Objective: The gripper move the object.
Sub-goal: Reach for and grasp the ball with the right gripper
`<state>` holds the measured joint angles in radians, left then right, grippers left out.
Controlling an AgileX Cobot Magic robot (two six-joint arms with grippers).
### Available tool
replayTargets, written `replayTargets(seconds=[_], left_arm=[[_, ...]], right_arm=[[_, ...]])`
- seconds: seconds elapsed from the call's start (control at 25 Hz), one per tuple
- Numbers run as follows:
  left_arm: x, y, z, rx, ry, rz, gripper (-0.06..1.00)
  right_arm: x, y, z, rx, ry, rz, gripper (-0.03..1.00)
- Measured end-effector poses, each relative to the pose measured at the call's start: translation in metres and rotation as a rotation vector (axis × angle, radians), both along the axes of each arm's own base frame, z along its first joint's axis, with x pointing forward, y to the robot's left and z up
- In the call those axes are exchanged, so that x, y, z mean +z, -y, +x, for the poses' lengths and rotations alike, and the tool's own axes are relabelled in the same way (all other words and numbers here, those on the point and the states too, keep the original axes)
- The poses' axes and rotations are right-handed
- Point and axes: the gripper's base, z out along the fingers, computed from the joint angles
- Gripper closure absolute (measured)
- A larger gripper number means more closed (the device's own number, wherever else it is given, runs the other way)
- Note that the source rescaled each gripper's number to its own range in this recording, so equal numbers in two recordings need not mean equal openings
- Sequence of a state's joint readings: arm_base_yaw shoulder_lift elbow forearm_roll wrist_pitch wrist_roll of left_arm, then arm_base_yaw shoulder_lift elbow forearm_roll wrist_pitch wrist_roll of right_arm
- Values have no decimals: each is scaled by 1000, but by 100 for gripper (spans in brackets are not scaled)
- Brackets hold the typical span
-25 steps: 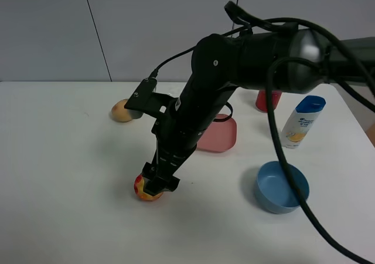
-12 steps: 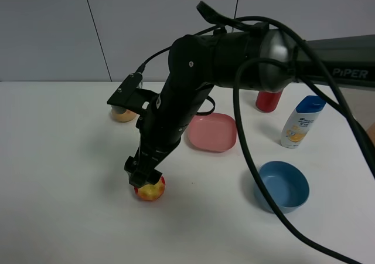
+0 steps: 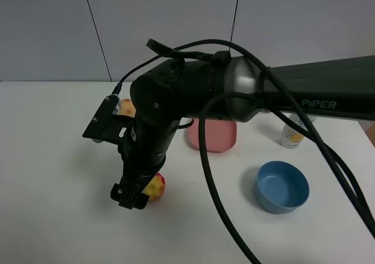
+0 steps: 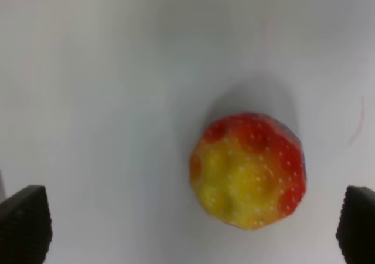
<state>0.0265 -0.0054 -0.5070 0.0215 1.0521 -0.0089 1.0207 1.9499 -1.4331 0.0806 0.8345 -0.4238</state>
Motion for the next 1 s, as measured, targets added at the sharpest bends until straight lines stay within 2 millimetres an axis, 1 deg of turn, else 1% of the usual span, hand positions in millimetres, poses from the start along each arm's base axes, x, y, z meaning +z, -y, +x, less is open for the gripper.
replayTargets(seconds=[0.12,0.2,0.32,0.84,1.0], left_arm=[[0,0,0,0,0,0,-6],[0,0,0,0,0,0,-6],[0,0,0,0,0,0,-6],[0,0,0,0,0,0,-6],[0,0,0,0,0,0,-6]], right_arm=[[-11,0,1,-21,-19,-45,-3],[-16,1,2,-36,-20,-69,-3],[-15,1,6,-45,2,-92,-3],[-17,1,6,-58,-4,-103,-1],[-31,0,9,-47,1,-144,-1]])
